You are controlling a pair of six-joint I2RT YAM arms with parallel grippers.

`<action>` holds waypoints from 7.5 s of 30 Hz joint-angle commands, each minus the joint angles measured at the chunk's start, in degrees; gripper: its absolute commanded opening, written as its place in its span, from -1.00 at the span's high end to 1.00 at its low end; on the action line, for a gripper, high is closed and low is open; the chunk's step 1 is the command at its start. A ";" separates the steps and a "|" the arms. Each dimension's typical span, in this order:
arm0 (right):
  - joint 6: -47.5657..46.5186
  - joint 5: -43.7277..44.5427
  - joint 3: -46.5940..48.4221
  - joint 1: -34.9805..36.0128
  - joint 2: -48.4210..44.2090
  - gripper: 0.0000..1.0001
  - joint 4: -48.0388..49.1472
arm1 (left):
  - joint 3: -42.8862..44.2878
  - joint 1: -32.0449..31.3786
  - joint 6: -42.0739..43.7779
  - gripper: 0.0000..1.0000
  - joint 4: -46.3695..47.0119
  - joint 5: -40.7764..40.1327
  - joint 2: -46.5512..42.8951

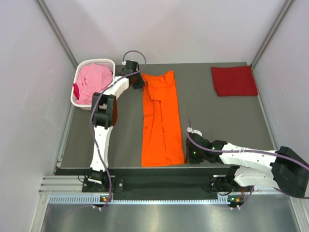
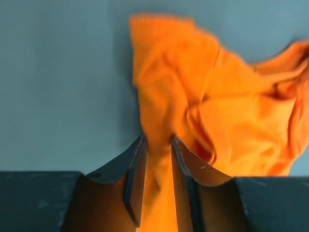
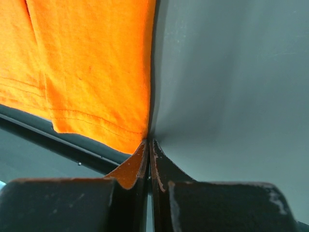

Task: Fold and stack the t-shirts
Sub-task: Fold the tshirt

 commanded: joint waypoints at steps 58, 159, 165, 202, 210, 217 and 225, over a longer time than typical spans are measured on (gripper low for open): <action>-13.71 10.66 62.93 -10.77 45.65 0.50 -7.68 | -84.21 -16.00 -13.35 0.68 5.48 13.03 -80.00; -12.30 16.72 61.63 -12.70 54.89 1.00 0.67 | -96.80 -27.44 -21.44 0.75 1.89 -0.49 -77.71; -11.68 16.37 61.36 -12.70 54.80 1.00 0.67 | -92.15 -27.52 -20.48 0.65 -3.30 -1.81 -80.52; 2.46 -4.55 8.98 -5.77 8.13 0.20 3.03 | -89.41 -27.52 -17.66 0.32 -3.49 -4.98 -74.64; 5.01 -3.67 6.34 -2.51 11.81 0.23 7.26 | -91.08 -27.70 -18.01 0.68 -1.20 -4.62 -75.34; 5.37 0.02 6.52 -1.98 12.09 0.85 4.81 | -90.99 -27.61 -18.28 1.00 0.04 -1.82 -75.08; 6.24 3.71 6.43 0.21 4.10 1.00 -3.64 | -90.73 -30.94 -23.02 1.00 -0.40 -0.50 -79.99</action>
